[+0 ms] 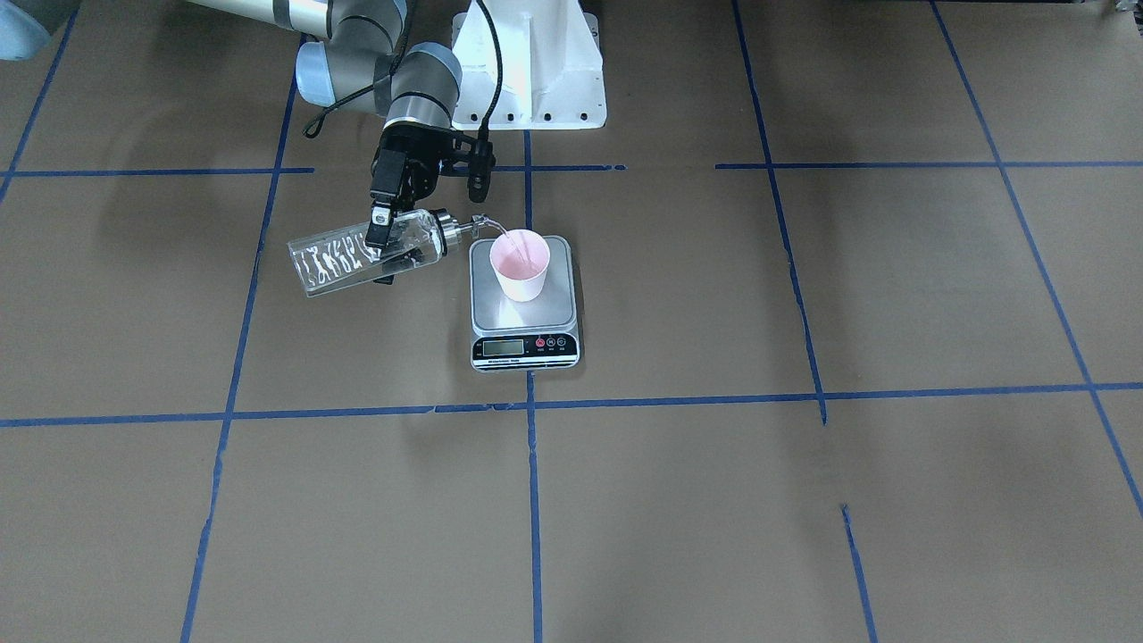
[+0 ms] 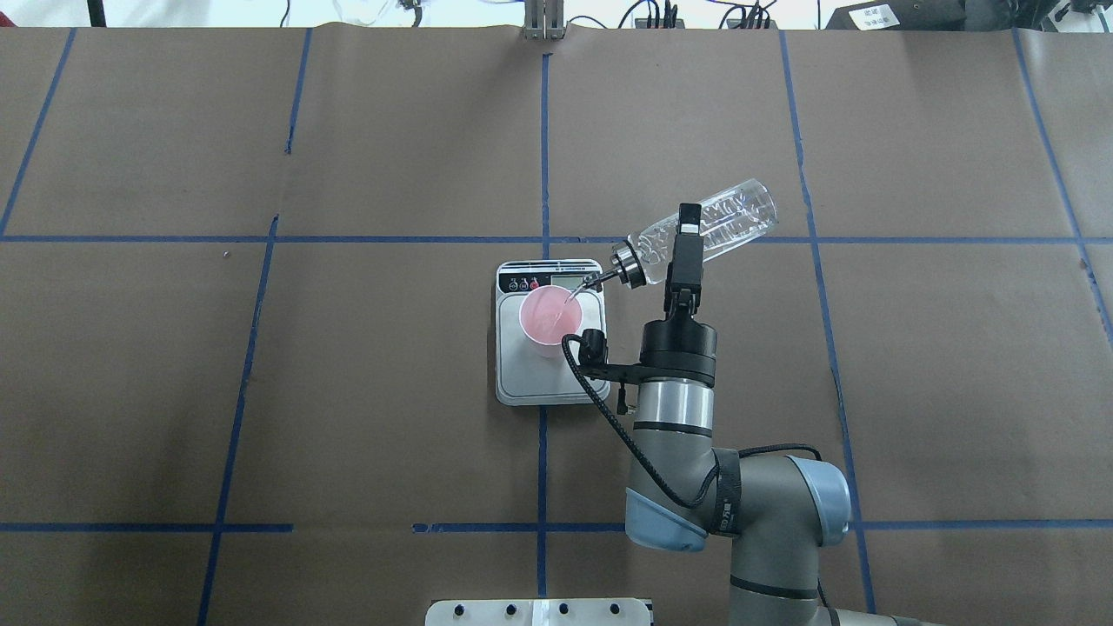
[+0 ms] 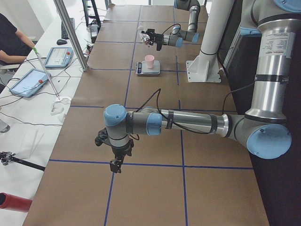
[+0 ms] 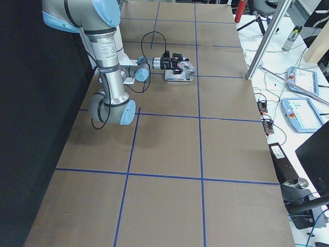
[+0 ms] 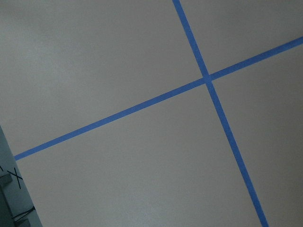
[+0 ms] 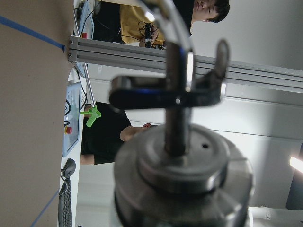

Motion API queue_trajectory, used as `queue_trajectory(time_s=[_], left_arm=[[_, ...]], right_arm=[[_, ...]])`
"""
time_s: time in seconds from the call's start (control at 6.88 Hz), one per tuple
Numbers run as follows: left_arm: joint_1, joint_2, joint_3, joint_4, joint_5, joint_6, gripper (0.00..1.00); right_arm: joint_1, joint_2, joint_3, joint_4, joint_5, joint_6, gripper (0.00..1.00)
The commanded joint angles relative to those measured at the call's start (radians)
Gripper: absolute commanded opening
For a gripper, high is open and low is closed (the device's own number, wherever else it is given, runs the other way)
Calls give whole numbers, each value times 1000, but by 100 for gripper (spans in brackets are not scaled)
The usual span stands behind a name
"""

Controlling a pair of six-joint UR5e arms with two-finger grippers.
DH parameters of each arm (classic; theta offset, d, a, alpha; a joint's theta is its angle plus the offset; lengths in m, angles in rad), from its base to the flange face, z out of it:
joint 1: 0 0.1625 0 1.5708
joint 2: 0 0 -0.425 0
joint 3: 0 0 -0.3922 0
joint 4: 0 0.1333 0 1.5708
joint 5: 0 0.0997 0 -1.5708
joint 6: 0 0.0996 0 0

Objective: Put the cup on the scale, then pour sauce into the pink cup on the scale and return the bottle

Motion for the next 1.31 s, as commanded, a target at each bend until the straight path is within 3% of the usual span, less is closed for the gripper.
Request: queue_trajectory(time_s=[0.0, 1.16], left_arm=[[1, 0, -1, 1, 0, 0, 100], [-2, -6, -4, 2, 2, 0, 100]], right_arm=[[-7, 0, 0, 6, -1, 13, 0], [-10, 2, -6, 270, 115, 23, 0]])
